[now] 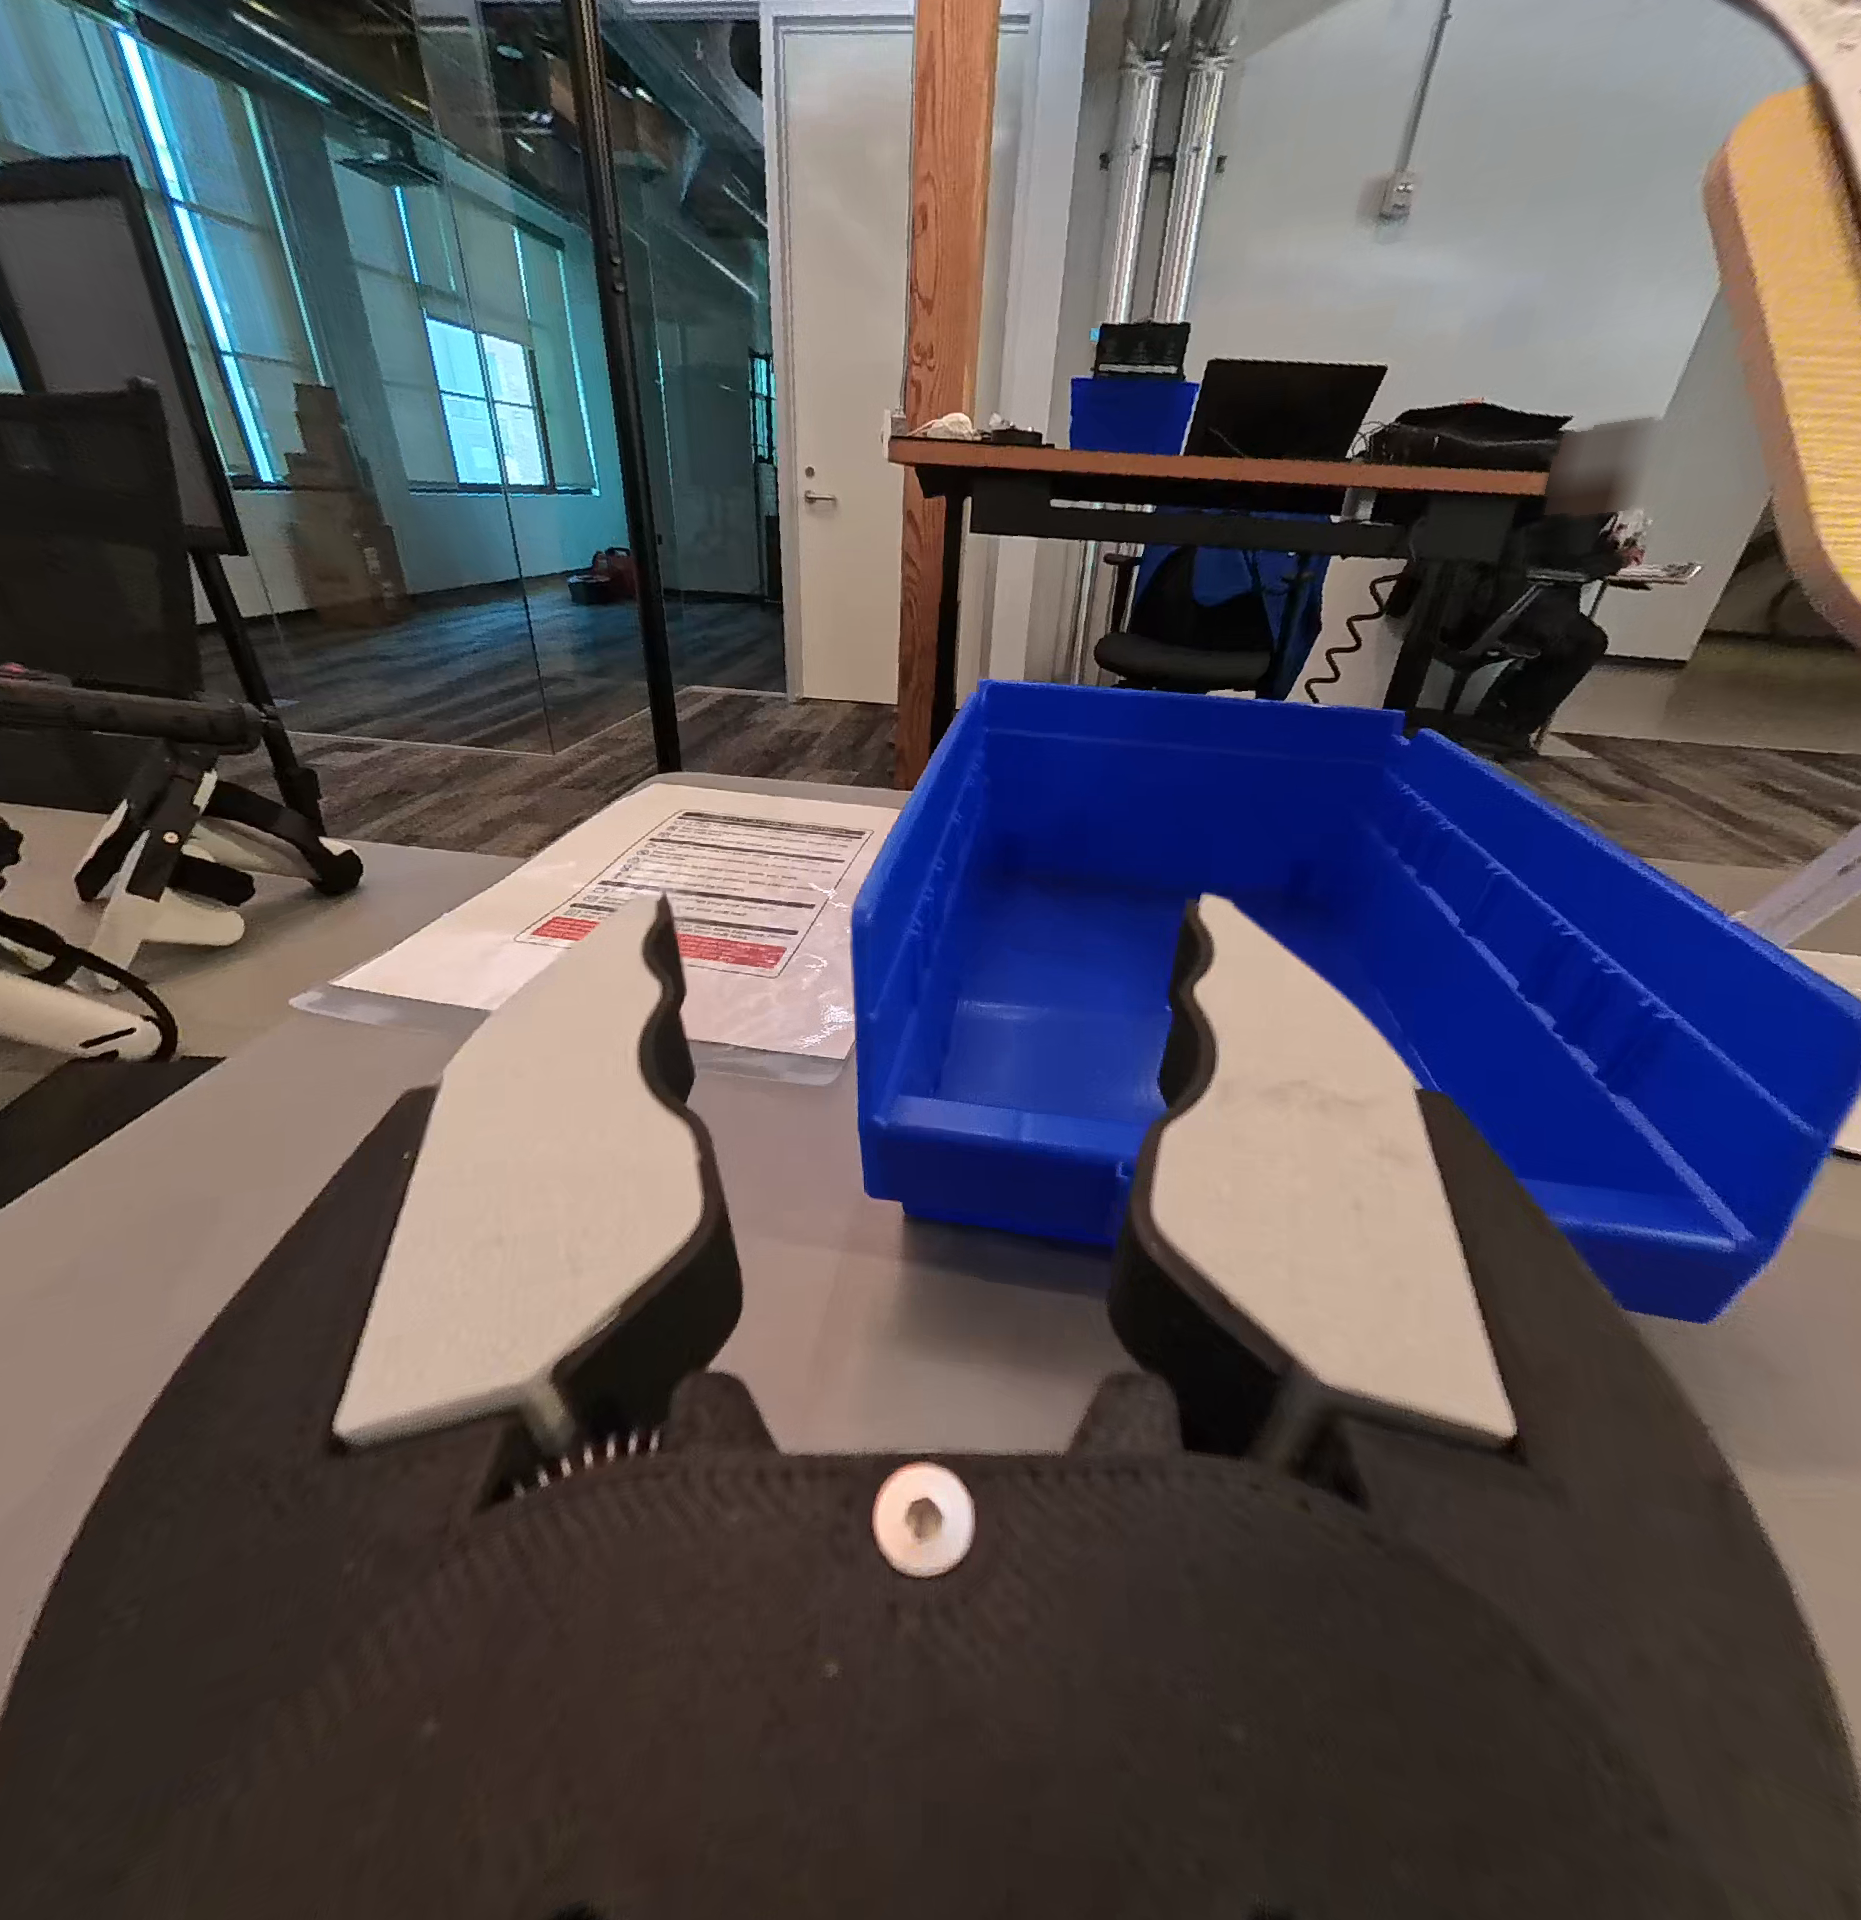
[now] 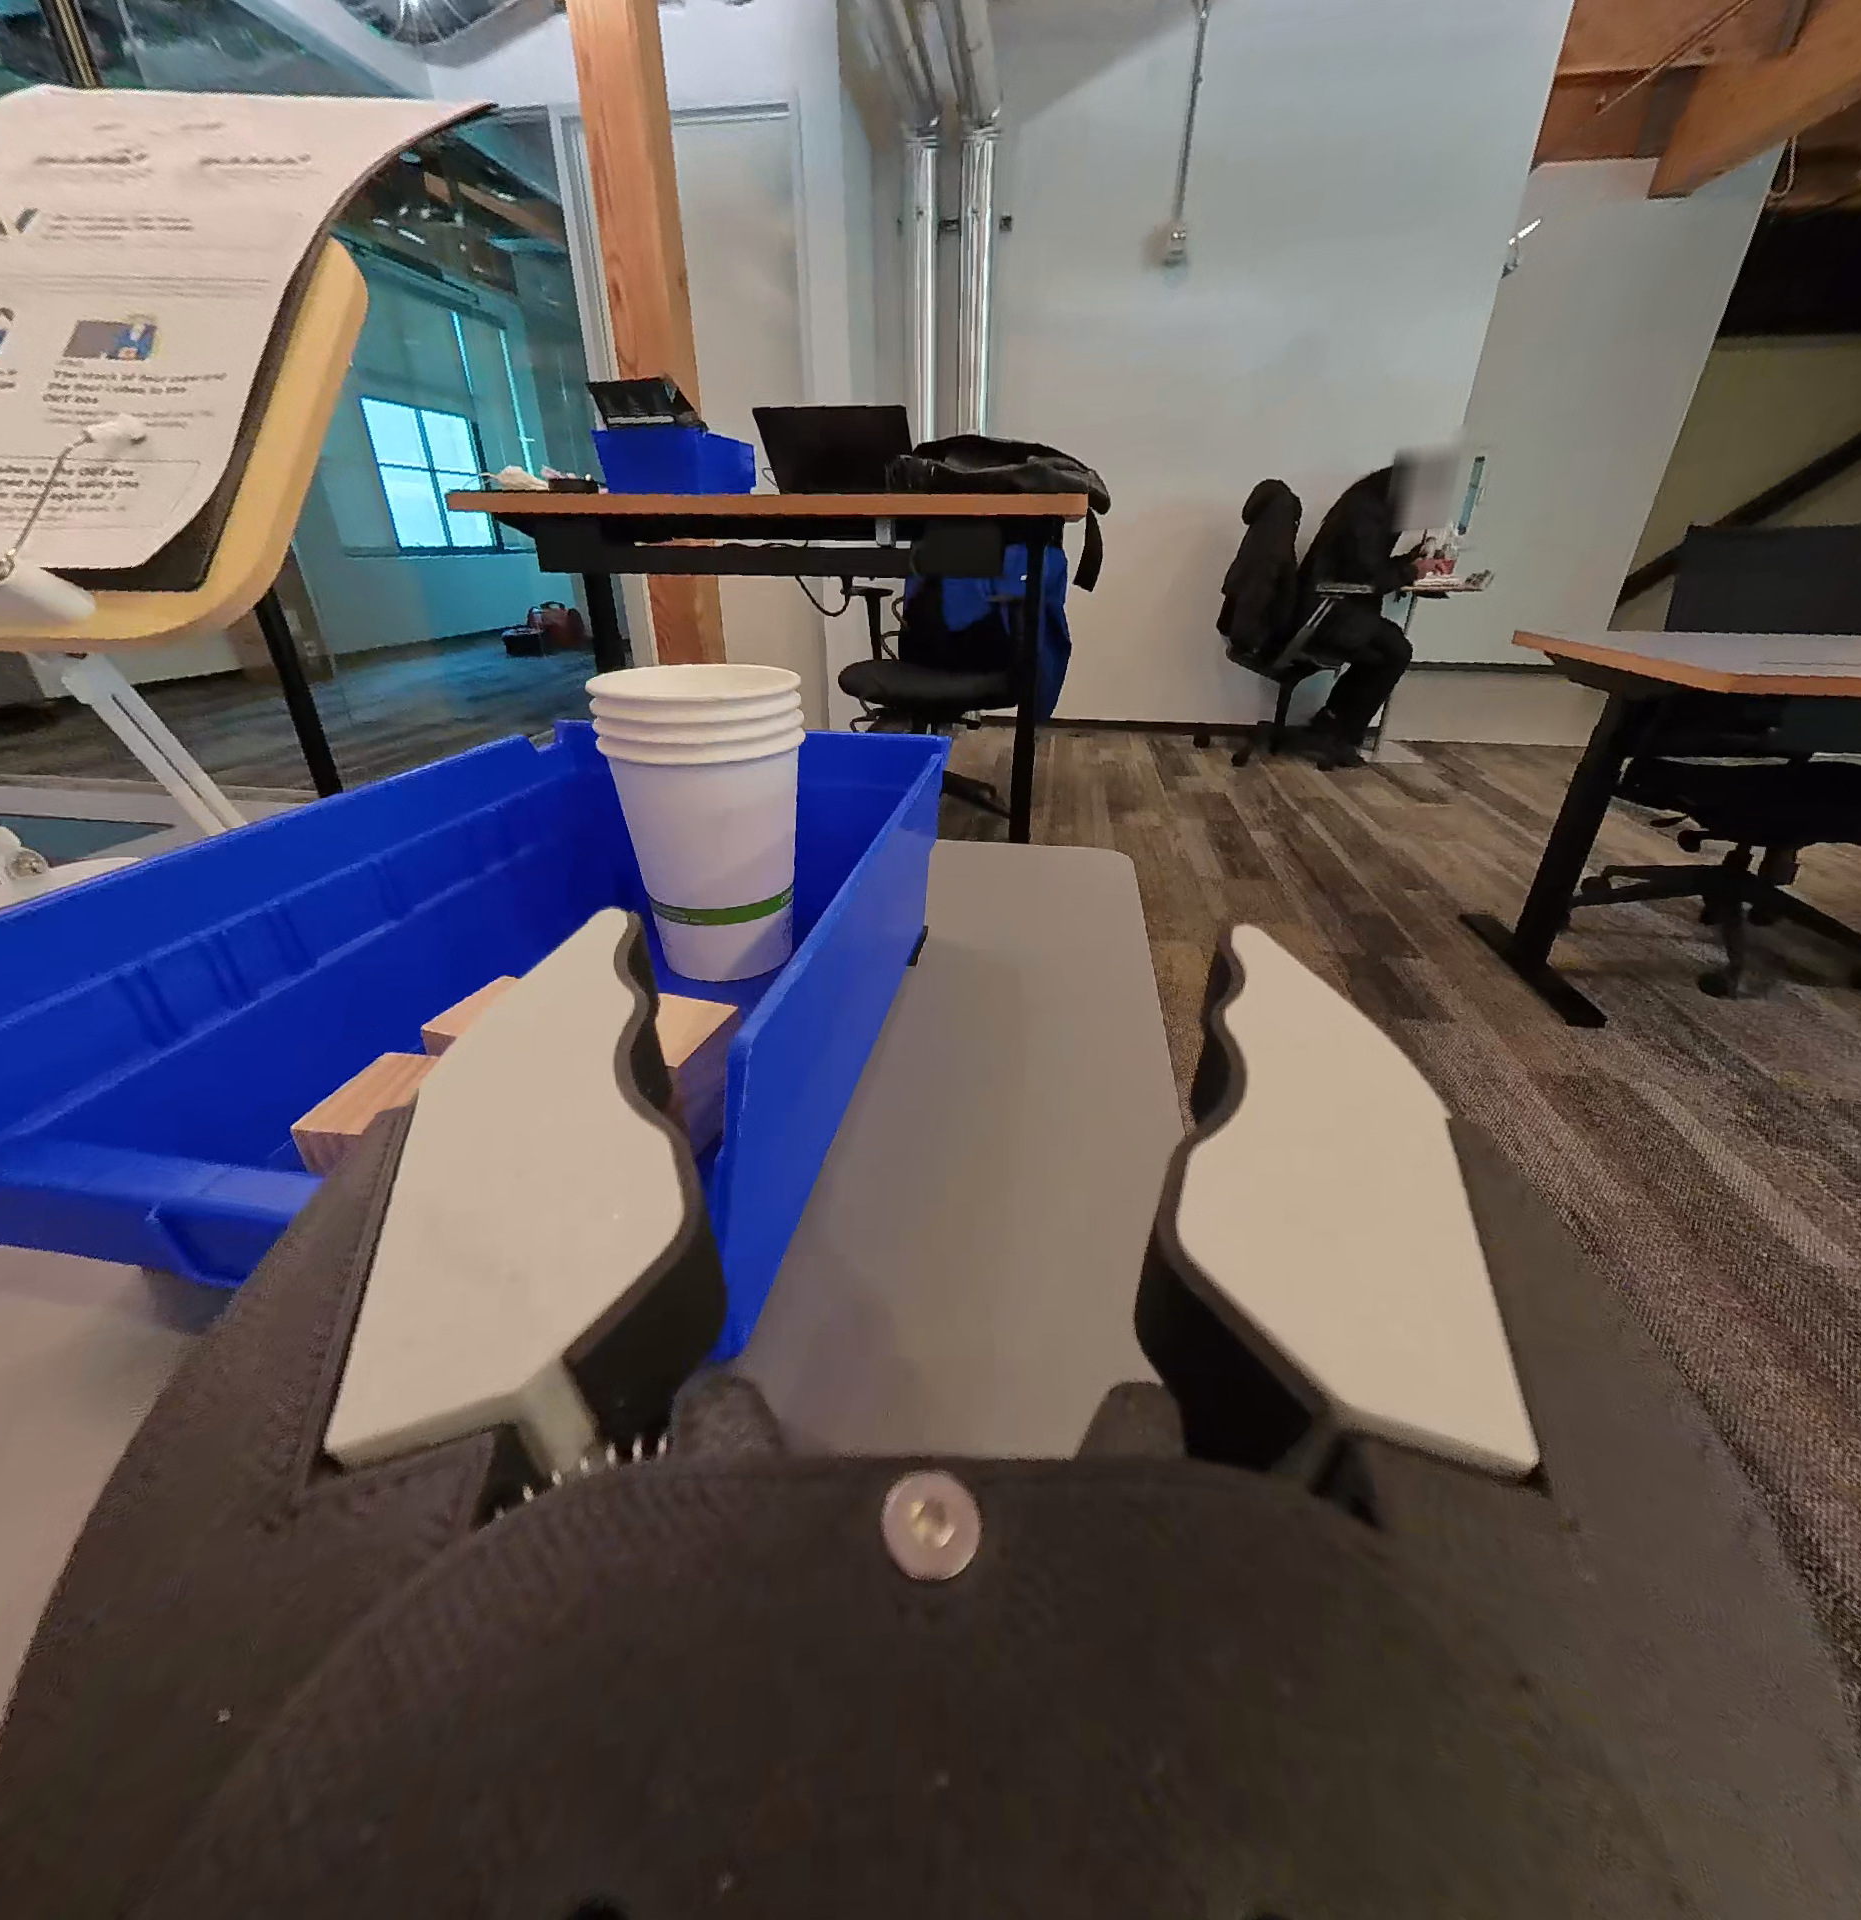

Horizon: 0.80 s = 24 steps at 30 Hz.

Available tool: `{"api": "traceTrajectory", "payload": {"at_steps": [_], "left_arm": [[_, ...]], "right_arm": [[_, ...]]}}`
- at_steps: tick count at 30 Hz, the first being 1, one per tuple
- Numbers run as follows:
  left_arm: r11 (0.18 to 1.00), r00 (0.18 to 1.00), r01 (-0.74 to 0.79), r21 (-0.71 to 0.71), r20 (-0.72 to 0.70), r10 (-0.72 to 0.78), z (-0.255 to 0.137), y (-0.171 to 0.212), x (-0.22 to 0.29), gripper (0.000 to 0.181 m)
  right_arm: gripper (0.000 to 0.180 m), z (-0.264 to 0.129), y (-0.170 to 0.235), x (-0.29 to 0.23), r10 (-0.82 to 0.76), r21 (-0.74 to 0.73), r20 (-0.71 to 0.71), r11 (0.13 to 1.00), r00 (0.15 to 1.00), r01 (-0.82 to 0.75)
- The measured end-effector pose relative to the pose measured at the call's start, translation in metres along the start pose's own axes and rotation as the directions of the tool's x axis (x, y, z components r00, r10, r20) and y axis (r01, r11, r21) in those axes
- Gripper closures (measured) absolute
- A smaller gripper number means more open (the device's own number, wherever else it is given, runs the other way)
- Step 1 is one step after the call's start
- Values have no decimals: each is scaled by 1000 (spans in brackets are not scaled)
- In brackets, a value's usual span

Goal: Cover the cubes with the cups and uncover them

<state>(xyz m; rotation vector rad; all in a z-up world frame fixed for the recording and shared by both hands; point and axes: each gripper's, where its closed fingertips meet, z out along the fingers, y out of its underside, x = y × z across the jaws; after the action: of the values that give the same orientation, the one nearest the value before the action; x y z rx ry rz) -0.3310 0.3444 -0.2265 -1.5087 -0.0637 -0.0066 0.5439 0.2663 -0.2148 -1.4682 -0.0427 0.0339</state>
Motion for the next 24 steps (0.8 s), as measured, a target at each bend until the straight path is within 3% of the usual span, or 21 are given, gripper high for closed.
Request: {"api": "traceTrajectory", "payload": {"at_steps": [4,9,15,24], "left_arm": [[1000,999,-13,-12,-35,12,0,3,6,101],[999,999,-27,-35,-41,25,12,10,5,92],[997,996,-57,-56,-74,52,27,13,9,97],[992,985,-50,-118,-172,29,48,22,26,97]], "right_arm": [[84,0,1,-4,11,-6,26,1000,1000,-11],[83,8,8,-18,16,-41,86,999,996,-12],[84,20,14,-35,46,-64,141,997,989,-37],[102,40,29,-37,24,-156,109,988,994,-7]]}}
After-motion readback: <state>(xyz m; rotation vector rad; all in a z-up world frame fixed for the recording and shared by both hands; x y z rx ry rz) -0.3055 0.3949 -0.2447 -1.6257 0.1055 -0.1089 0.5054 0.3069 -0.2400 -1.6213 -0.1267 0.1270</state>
